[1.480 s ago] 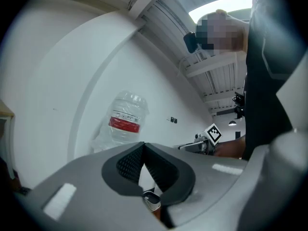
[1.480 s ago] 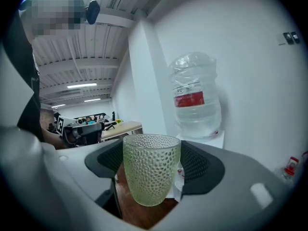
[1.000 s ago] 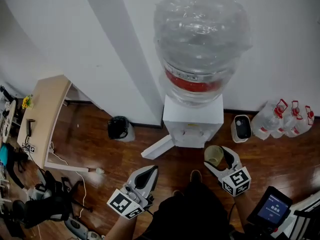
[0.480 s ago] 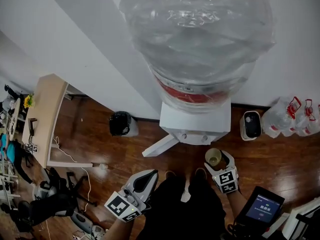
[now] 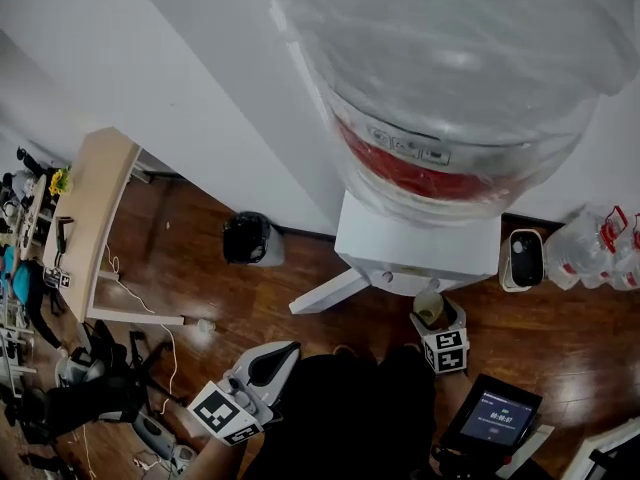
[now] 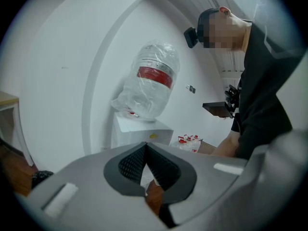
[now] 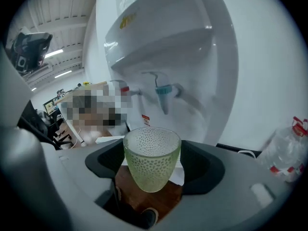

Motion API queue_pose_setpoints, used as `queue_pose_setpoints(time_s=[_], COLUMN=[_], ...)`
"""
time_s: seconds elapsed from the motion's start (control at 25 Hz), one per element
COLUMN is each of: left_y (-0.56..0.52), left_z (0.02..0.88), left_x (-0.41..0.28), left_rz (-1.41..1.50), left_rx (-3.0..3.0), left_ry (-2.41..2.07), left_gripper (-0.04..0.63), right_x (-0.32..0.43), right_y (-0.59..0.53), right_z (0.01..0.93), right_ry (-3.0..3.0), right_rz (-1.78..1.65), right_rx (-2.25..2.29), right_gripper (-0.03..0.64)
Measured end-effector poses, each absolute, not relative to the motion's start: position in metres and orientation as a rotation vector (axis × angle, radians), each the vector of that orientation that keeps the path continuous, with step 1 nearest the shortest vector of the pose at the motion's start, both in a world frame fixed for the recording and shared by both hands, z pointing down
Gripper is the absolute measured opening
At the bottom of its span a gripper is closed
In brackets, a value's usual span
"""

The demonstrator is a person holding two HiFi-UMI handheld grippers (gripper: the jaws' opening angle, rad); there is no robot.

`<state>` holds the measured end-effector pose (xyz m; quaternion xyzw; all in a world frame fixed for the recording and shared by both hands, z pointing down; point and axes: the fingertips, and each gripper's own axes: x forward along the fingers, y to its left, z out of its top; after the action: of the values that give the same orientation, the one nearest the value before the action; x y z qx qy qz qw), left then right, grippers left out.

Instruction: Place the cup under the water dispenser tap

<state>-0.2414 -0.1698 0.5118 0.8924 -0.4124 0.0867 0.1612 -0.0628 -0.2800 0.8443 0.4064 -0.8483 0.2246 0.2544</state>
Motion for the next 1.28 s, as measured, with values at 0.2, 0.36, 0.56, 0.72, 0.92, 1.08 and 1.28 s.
queue_pose_setpoints(time_s=[0.2,0.36,0.56,0.72,0.92,1.08,1.28], left_y=[-0.172,-0.174,-0.190,-0.194,-0.202,-0.205,-0.200], left_z=[0.539,0.551,0.564,0.564,0.554,0.537,0.535], left_x=[-0.245,-0.249,-0.248,-0.242,-0.242,-0.246,-0.253], left_rz=[0.331,0.353,0.303,0.300,0.290,0.273,0.286], left_rx=[2.596,2.601,2.605,2.623,2.610,2.614,2.583], left_ry=[-1.122,-1.072,-1.089,-1.071,-1.073,-1.102,-1.155], left_gripper=[0.006,0.006,0.006,0.006,0.006,0.006,0.006], right_x=[-0.069,-0.068,-0.069,-0.070,-0.068,-0.071,-0.069], right_y=[-0.306,-0.323,-0.325,-0.325,-0.323,-0.316,-0.317], right_z=[0.878,0.882,0.910,0.910,0.918,0.913,0.918], right_ry=[-2.295,-2.320,-2.308,-2.304,-2.246,-2.216,-2.202], right_rz=[0.589,0.530,0.460,0.439,0.548,0.602,0.614], right_rx=[1.191,1.347,1.354,1.329,1.256,1.204,1.192], right_gripper=[0.359,0.354,0.354,0.359,0.416,0.413,0.341])
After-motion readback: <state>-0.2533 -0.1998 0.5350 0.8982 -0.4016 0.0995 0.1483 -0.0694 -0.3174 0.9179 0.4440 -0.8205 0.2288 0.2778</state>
